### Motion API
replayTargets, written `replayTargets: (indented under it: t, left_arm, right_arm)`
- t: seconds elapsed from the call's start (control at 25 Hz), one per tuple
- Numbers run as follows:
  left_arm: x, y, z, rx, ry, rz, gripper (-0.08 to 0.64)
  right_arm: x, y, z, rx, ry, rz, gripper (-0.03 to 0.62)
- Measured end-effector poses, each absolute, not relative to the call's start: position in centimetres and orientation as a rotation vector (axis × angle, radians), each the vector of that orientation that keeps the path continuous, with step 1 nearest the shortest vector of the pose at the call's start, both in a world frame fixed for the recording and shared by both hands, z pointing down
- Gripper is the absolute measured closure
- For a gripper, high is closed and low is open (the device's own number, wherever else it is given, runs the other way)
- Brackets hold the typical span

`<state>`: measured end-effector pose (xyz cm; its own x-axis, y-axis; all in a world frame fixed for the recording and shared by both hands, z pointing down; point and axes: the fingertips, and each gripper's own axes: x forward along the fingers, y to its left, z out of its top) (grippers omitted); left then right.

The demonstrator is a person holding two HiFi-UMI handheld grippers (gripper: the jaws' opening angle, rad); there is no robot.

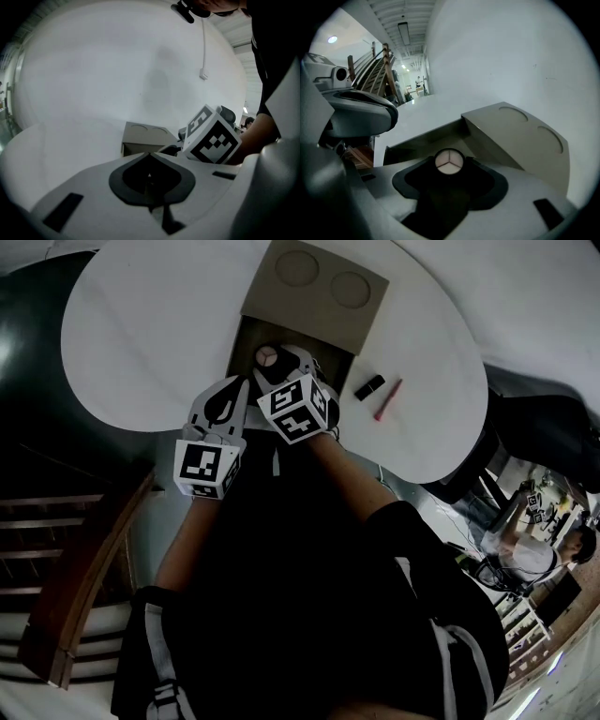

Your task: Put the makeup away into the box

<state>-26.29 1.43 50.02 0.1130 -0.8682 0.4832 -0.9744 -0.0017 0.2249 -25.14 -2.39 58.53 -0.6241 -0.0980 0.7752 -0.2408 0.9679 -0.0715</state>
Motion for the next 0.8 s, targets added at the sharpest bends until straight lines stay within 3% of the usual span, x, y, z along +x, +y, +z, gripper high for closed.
replayTargets:
  t: [0.12,0.4,0.8]
  left_arm:
    - [-26.1,1.4,50.0,1.908,-1.772,0.275,0.557]
    - [-24.7,0.4,48.4,1.984,-1.748,0.262,0.557]
    - [-18.9,-2.3,44.1,2.174,-1.683,0.233,0.557]
  right_arm:
    - [-25.2,-2.2,58.9,0.215,-2.223,0.223,0.313]
    - [-23.4,-3.6,54.1,0.356,-2.363,0.196,0.313]
    - [-16.6,-5.8,45.5,0.648,-2.499,0.07,0.538]
